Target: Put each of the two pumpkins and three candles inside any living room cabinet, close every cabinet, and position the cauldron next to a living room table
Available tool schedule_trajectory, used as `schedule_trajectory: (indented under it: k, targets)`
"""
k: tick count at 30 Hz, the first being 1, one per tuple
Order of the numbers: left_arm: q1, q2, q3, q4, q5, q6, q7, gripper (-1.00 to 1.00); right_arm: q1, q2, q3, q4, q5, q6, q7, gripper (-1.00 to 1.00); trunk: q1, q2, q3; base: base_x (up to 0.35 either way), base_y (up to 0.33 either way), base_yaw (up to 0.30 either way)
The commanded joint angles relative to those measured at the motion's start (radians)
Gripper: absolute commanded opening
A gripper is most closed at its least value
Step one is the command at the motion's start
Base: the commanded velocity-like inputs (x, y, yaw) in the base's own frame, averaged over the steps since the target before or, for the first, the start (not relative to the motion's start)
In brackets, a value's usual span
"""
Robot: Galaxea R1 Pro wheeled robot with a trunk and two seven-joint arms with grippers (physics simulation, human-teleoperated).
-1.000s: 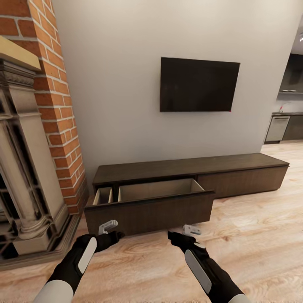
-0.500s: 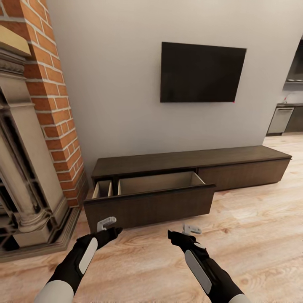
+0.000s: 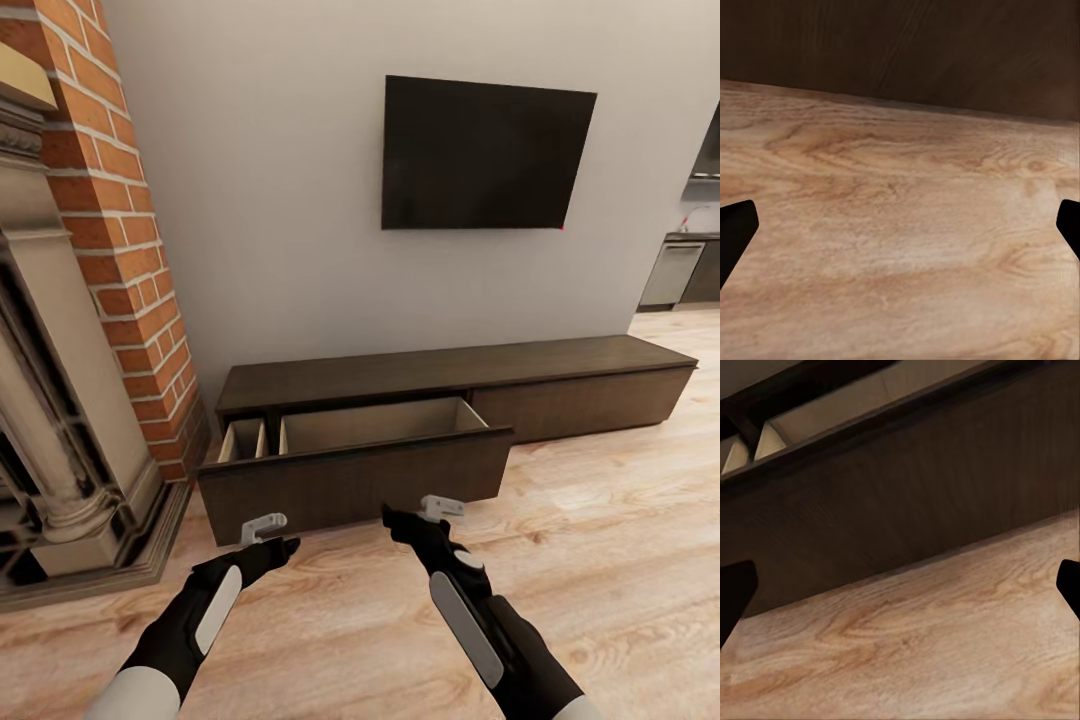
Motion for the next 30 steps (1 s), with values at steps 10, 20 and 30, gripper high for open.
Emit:
schedule_trajectory:
  k: [10, 20, 30]
  targets:
    - [0.000, -0.001, 0.000, -0.001, 0.004, 0.007, -0.004, 1.00, 0.000, 0.000, 0.002, 0.001, -0.008, 0.004, -0.012, 1.00, 0.000, 0.000, -0.001, 0.070, 0.000, 0.000]
    - [0.000, -0.001, 0.002, 0.003, 0.005, 0.015, -0.003, 1.00, -0.001, 0.000, 0.002, 0.006, -0.014, 0.009, -0.013, 1.00, 0.000, 0.000, -0.001, 0.212, 0.000, 0.000]
    - [0.000, -0.001, 0.004, 0.001, 0.006, 0.014, -0.003, 1.00, -0.001, 0.001, 0.002, 0.032, -0.018, 0.016, -0.011, 1.00, 0.000, 0.000, -0.001, 0.245, 0.000, 0.000]
